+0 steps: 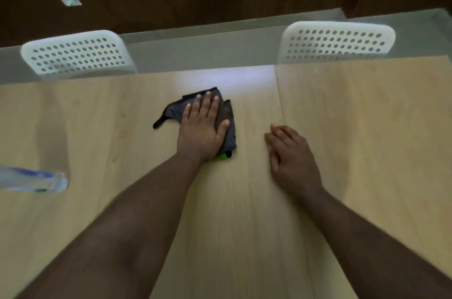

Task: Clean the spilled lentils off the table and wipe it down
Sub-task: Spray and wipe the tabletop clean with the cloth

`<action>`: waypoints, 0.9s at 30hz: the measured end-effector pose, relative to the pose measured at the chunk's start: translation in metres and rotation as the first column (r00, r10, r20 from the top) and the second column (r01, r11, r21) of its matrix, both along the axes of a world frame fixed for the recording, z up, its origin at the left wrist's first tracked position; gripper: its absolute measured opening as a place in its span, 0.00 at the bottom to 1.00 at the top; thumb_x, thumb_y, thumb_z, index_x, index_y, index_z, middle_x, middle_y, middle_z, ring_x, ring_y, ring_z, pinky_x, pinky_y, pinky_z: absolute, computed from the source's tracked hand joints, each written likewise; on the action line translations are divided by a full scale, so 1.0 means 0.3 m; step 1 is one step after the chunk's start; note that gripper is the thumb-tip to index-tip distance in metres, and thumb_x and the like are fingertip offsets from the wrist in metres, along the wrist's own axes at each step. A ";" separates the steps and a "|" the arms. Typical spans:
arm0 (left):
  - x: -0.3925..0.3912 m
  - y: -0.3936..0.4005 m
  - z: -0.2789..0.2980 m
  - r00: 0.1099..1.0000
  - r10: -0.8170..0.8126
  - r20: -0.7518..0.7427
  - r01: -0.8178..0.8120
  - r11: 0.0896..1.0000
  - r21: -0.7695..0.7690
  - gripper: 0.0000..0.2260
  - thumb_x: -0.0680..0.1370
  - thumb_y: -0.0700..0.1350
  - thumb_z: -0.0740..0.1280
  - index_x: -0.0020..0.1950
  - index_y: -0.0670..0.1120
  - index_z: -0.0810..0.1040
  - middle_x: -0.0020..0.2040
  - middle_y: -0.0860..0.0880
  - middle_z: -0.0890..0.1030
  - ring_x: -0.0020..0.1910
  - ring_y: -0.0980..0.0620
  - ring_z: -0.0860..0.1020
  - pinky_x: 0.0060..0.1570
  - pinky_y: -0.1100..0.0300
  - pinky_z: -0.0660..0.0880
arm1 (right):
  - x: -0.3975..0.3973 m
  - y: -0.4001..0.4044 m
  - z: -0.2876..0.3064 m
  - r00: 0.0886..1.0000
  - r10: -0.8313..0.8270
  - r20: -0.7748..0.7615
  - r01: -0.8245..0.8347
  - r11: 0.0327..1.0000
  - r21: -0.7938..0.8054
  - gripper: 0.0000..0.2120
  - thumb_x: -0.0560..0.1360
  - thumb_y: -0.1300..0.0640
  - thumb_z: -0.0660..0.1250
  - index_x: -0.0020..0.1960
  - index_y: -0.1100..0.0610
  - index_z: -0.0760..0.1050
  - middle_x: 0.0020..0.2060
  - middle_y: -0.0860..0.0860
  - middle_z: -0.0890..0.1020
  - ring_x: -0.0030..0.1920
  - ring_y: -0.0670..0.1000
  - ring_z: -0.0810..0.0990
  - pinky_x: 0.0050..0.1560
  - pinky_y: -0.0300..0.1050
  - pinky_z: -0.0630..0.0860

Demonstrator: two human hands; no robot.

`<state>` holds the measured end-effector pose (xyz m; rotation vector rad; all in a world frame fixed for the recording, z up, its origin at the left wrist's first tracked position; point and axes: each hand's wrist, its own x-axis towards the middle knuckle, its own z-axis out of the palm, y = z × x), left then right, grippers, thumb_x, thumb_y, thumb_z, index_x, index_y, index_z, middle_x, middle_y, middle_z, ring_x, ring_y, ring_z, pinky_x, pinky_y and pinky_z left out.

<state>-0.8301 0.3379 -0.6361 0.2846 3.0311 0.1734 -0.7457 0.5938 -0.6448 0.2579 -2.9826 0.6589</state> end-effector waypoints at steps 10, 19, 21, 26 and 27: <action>-0.306 0.296 0.013 0.997 -0.070 0.020 0.070 0.998 0.004 0.34 0.84 0.63 0.43 0.87 0.47 0.48 0.87 0.46 0.49 0.86 0.43 0.46 0.83 0.43 0.45 | -0.038 0.006 -0.026 0.991 -0.129 0.036 0.127 0.990 0.056 0.25 0.86 0.50 0.55 0.80 0.58 0.68 0.80 0.54 0.68 0.82 0.52 0.61 0.80 0.56 0.61; -0.223 0.301 0.024 0.955 -0.294 0.026 0.294 0.956 0.019 0.33 0.86 0.63 0.46 0.87 0.50 0.47 0.87 0.48 0.48 0.86 0.47 0.45 0.83 0.45 0.44 | -0.041 0.003 -0.003 0.983 -0.178 0.053 0.170 0.978 0.124 0.27 0.85 0.50 0.54 0.82 0.58 0.64 0.81 0.55 0.65 0.83 0.53 0.58 0.81 0.56 0.57; -0.347 0.335 0.030 0.967 -0.254 0.020 0.254 0.967 0.010 0.33 0.85 0.63 0.45 0.87 0.50 0.48 0.87 0.48 0.49 0.86 0.47 0.46 0.83 0.45 0.45 | -0.041 0.003 -0.012 0.983 -0.179 0.040 0.174 0.978 0.114 0.27 0.85 0.50 0.54 0.82 0.58 0.64 0.81 0.55 0.65 0.83 0.53 0.58 0.81 0.56 0.57; -0.452 0.419 0.018 0.980 -0.199 0.007 0.200 0.980 -0.015 0.33 0.85 0.63 0.45 0.87 0.48 0.50 0.87 0.47 0.51 0.85 0.45 0.49 0.83 0.44 0.45 | -0.044 0.011 -0.035 0.974 -0.221 -0.047 0.223 0.974 0.040 0.27 0.85 0.53 0.53 0.82 0.62 0.63 0.81 0.58 0.65 0.83 0.56 0.59 0.81 0.57 0.60; -0.406 0.413 0.021 0.977 -0.213 0.008 0.213 0.977 -0.002 0.33 0.85 0.62 0.45 0.87 0.48 0.50 0.87 0.47 0.51 0.85 0.44 0.49 0.83 0.44 0.45 | -0.036 0.009 -0.036 0.972 -0.226 -0.061 0.227 0.974 0.013 0.27 0.86 0.54 0.52 0.82 0.63 0.63 0.81 0.59 0.65 0.83 0.56 0.59 0.82 0.56 0.59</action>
